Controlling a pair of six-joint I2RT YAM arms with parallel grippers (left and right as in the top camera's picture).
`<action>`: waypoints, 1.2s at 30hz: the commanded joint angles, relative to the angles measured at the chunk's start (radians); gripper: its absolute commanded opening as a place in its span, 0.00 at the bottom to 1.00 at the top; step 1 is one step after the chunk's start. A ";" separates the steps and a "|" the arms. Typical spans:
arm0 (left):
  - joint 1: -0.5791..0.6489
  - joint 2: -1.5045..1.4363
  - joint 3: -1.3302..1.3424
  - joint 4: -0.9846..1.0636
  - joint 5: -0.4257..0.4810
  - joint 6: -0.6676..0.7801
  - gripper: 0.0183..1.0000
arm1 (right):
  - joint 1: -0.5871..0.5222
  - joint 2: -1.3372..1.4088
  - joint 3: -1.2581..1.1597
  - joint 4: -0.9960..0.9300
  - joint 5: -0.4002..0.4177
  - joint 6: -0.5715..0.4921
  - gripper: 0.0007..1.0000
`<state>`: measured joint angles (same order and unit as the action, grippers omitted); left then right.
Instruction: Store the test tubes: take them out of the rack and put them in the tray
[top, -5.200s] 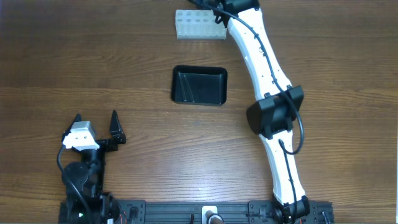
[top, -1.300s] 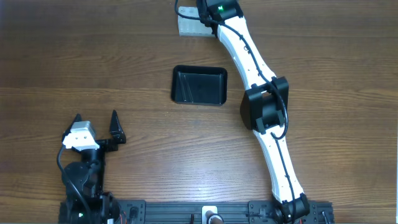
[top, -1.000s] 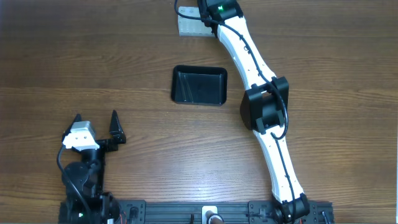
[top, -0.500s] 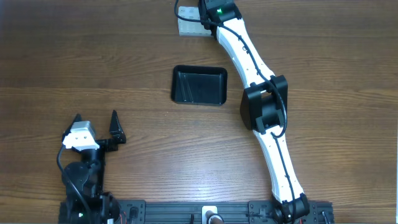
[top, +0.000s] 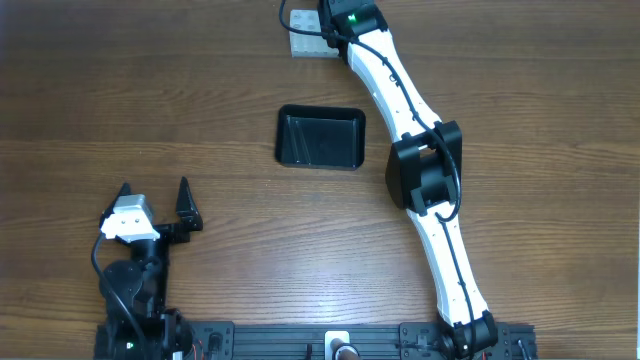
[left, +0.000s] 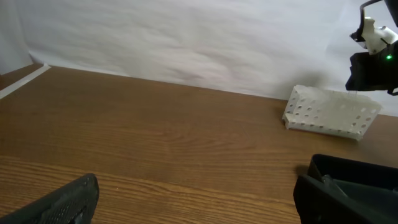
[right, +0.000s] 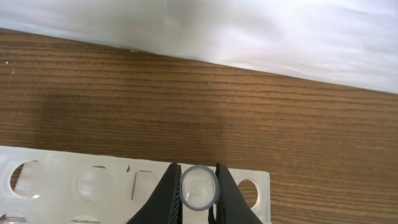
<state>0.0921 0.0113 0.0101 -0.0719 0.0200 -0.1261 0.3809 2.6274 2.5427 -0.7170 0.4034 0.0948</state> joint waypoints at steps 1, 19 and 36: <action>0.005 -0.002 -0.004 -0.004 0.014 0.014 1.00 | -0.002 -0.040 -0.004 0.003 0.010 -0.003 0.06; 0.005 -0.002 -0.004 -0.004 0.013 0.014 1.00 | 0.016 -0.139 -0.003 -0.003 0.013 -0.003 0.05; 0.005 -0.002 -0.004 -0.004 0.013 0.014 1.00 | 0.080 -0.361 -0.003 -0.216 0.004 0.092 0.06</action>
<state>0.0921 0.0109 0.0101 -0.0719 0.0200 -0.1261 0.4362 2.3161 2.5355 -0.8932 0.4034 0.1257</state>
